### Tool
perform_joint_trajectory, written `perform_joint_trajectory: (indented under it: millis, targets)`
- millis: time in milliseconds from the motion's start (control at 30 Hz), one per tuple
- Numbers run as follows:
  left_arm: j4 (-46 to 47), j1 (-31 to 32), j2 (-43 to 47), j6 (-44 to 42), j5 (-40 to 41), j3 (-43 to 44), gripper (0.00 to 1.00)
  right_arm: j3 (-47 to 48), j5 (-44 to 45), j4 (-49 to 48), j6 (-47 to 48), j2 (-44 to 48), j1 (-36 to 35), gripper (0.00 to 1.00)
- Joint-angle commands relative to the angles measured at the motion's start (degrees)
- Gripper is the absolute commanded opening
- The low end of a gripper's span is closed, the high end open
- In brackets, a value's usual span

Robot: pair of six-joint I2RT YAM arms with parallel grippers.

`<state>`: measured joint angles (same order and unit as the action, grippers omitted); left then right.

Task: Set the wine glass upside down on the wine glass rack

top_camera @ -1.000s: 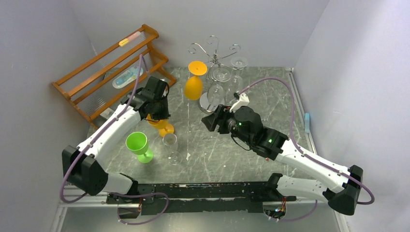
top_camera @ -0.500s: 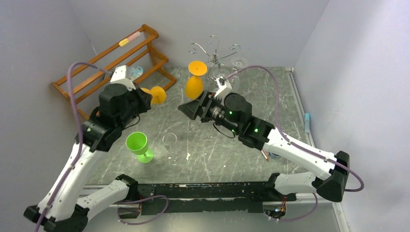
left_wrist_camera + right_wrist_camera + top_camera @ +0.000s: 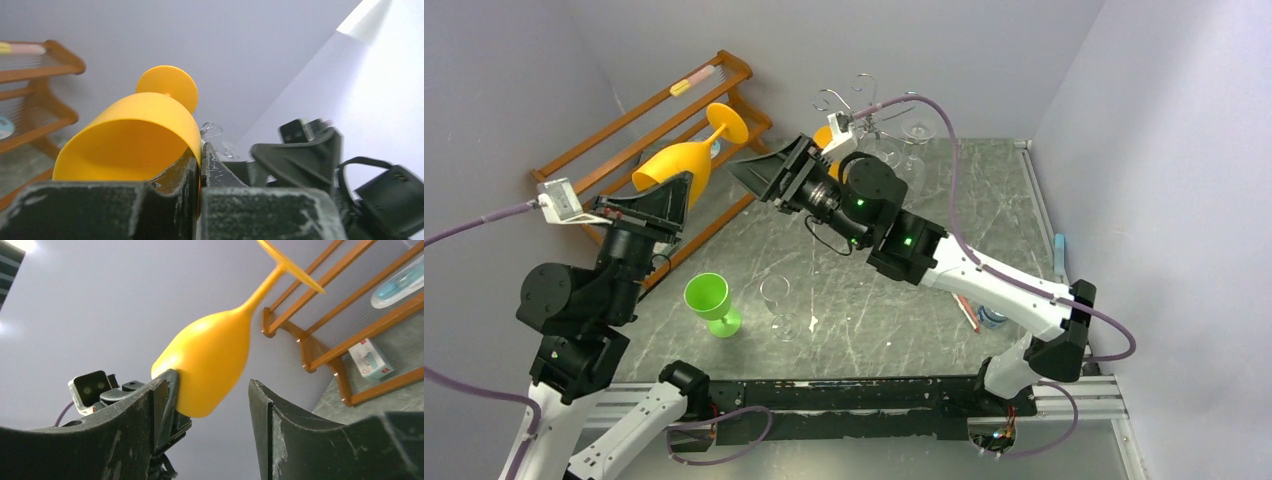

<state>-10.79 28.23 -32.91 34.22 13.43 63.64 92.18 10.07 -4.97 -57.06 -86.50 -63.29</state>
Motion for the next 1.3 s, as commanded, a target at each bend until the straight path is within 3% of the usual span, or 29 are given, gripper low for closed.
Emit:
perform_joint_trajectory:
  millis: [0,567,933,1133,1267]
  targets:
    - [9.52,0.25,0.66,3.51,-3.81,-1.12,0.05,1.96,4.53,-4.34,-4.22,-2.07,-1.35,0.64]
    - [19.46,0.25,1.22,15.57,-10.57,-3.93,0.05,7.12,12.94,-11.49,-13.43,-6.43,-1.86,0.55]
    - [21.16,0.25,1.59,18.07,-11.95,-6.19,0.05,9.67,14.58,-12.74,-13.68,-9.3,-1.86,0.3]
    - [21.07,0.24,2.32,17.83,-12.15,-7.3,0.05,9.86,15.09,-13.21,-12.64,-9.97,-1.82,0.27]
    - [20.75,0.24,1.72,16.94,-13.56,-6.67,0.05,11.32,15.03,-12.1,-12.28,-10.93,-1.82,0.39]
